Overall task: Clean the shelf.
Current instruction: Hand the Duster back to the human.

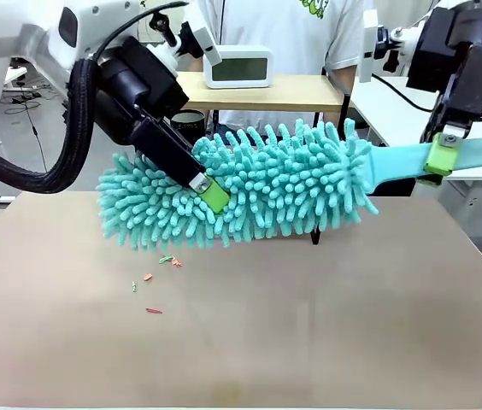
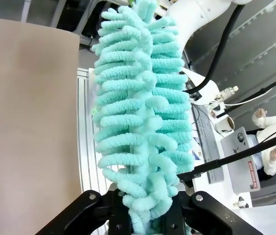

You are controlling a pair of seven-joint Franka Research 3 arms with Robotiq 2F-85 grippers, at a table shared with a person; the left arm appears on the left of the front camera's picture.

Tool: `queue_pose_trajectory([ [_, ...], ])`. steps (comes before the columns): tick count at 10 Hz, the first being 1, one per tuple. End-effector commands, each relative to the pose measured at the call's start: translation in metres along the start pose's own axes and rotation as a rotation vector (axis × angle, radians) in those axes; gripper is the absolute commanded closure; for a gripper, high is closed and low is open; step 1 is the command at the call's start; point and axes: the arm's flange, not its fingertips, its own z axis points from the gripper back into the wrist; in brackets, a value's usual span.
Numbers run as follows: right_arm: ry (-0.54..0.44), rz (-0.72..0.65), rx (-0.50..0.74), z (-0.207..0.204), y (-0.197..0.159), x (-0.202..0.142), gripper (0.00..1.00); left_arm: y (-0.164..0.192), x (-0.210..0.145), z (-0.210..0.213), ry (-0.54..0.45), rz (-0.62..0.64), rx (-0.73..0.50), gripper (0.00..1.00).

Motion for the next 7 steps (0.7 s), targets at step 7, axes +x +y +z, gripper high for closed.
queue_pose_trajectory([
  [7,-1.373,-0.421,-0.023,-0.010,-0.121,-0.158,0.00,0.004,-0.003,0.003,0.028,0.001,-0.004,1.00],
])
